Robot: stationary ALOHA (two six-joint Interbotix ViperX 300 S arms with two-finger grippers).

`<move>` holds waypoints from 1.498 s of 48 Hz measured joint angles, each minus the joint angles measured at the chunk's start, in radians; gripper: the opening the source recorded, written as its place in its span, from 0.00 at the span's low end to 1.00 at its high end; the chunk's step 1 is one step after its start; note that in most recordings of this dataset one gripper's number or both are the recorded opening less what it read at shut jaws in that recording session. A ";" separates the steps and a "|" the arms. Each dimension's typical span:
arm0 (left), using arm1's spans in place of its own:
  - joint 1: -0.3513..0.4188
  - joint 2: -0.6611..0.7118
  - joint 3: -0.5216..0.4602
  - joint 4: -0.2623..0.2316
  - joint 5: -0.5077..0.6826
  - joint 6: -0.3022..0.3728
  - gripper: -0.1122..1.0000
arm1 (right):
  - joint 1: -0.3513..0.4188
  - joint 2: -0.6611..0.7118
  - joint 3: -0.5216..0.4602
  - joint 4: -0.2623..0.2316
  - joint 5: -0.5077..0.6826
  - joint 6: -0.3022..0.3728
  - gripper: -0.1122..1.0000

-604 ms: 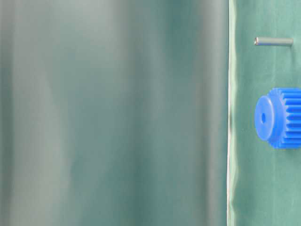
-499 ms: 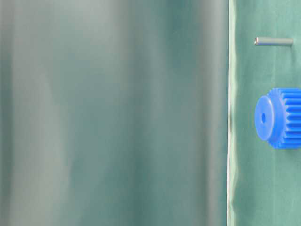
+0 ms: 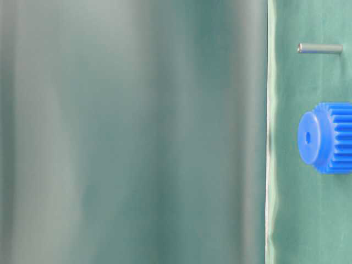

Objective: Insert the shaft placed at a random location into the center hole of the medium gear at another random location.
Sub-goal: 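Move the open right gripper left toward the silver shaft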

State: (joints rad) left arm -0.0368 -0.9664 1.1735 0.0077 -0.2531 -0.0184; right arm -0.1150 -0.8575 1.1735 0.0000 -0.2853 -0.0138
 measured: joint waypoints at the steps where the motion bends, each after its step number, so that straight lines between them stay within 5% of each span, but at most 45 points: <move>1: 0.000 0.000 0.000 0.000 0.000 0.000 0.10 | -0.002 0.008 -0.002 0.000 0.000 0.000 0.30; 13: -0.002 0.000 0.000 0.000 0.000 0.000 0.10 | -0.044 0.144 0.003 0.000 -0.060 -0.003 0.90; 27: 0.000 0.000 0.000 0.000 0.000 0.000 0.10 | -0.083 0.431 0.005 0.003 -0.212 -0.037 0.85; 45: 0.000 0.000 0.000 0.000 0.014 0.000 0.10 | -0.095 0.741 -0.018 0.069 -0.380 -0.037 0.85; 72: 0.000 0.003 0.000 0.000 0.017 -0.005 0.10 | -0.097 0.934 -0.046 0.126 -0.463 -0.037 0.84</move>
State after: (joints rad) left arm -0.0368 -0.9633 1.1735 0.0077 -0.2362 -0.0230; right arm -0.2117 0.0767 1.1275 0.1258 -0.7486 -0.0506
